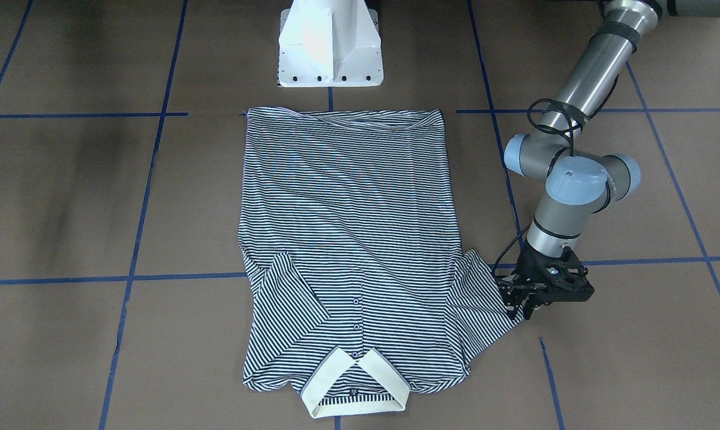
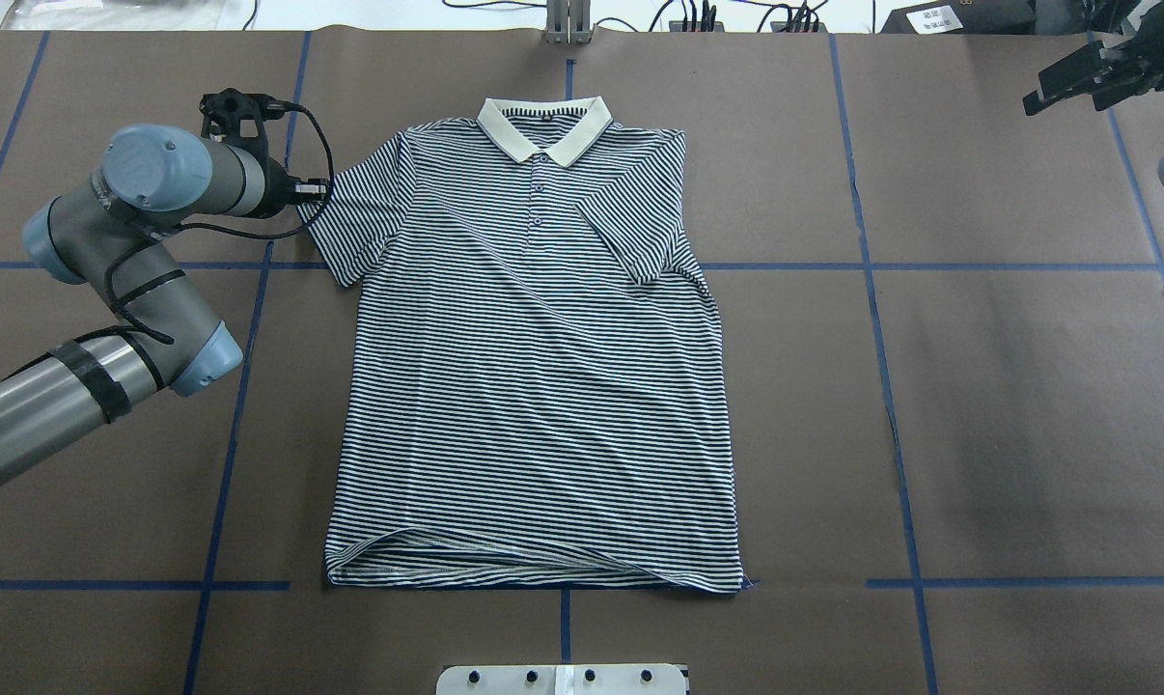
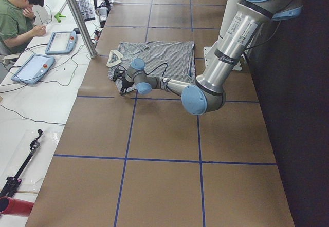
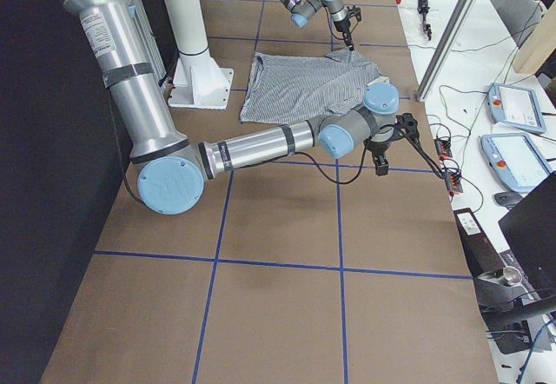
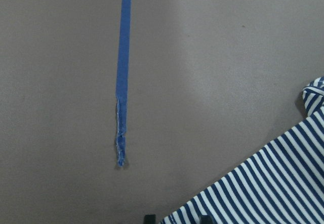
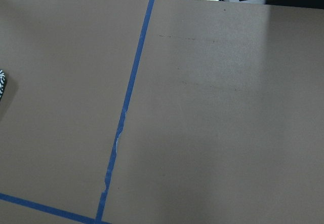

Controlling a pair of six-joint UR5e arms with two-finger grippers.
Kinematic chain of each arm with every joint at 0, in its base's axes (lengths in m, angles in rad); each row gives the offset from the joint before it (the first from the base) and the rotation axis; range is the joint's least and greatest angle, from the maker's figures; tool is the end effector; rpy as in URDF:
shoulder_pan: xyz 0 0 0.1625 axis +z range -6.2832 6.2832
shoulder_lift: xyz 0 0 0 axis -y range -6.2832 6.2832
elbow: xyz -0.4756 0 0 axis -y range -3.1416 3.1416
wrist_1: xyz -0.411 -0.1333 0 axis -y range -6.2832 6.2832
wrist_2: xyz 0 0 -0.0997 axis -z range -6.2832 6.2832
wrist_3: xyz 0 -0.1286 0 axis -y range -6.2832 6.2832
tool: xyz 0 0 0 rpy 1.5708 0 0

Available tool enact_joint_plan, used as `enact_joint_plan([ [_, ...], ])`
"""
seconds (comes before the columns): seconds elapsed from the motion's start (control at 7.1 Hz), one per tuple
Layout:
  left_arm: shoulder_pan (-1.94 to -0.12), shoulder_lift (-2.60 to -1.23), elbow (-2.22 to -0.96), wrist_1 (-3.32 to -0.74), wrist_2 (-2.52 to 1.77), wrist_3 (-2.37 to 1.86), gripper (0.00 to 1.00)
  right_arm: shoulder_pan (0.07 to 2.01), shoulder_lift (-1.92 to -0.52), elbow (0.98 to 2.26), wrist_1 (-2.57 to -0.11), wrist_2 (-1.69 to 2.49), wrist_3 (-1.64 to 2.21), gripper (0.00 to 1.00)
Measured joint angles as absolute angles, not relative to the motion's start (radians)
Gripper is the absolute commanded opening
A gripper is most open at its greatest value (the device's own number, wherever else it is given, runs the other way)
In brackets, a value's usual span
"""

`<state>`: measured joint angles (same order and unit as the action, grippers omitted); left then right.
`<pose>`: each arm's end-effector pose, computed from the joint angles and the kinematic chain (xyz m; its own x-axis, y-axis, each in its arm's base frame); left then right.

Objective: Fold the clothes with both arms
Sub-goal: 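Reach the left gripper to the sleeve nearest it and grasp it, then fold the grasped sleeve with the left gripper inward across the shirt body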

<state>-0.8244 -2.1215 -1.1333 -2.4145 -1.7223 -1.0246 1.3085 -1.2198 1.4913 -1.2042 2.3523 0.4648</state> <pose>0.4722 -0.6783 0.5131 0.6677 0.0343 -0.7436 0.3454 0.8706 0.3503 -0.1387 -0.6813 0.5128 0.6090 -0.1790 0.7727 -0.0724 0.9576 0.2789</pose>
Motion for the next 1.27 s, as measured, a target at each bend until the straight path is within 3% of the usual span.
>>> enact_joint_plan([
  [0.28,-0.822,-2.128,-1.152,-2.405,-1.722,-1.025,0.00,1.308,-1.221,1.492,-1.204,2.352,0.465,1.00],
  [0.56,-0.814,-2.161,-1.255,-2.257,-1.724,-1.037,0.00,1.308,-1.226,1.494,-1.203,2.352,0.469,1.00],
  [0.99,-0.735,-2.325,-1.297,-1.974,-1.706,-1.166,0.03,1.308,-1.240,1.501,-1.203,2.332,0.475,1.00],
  [1.13,-0.708,-2.386,-1.245,-1.951,-1.693,-1.205,0.99,1.308,-1.242,1.502,-1.203,2.330,0.475,1.00],
  [1.27,-0.689,-2.432,-1.194,-1.944,-1.686,-1.216,1.00,1.308,-1.243,1.504,-1.203,2.329,0.476,1.00],
])
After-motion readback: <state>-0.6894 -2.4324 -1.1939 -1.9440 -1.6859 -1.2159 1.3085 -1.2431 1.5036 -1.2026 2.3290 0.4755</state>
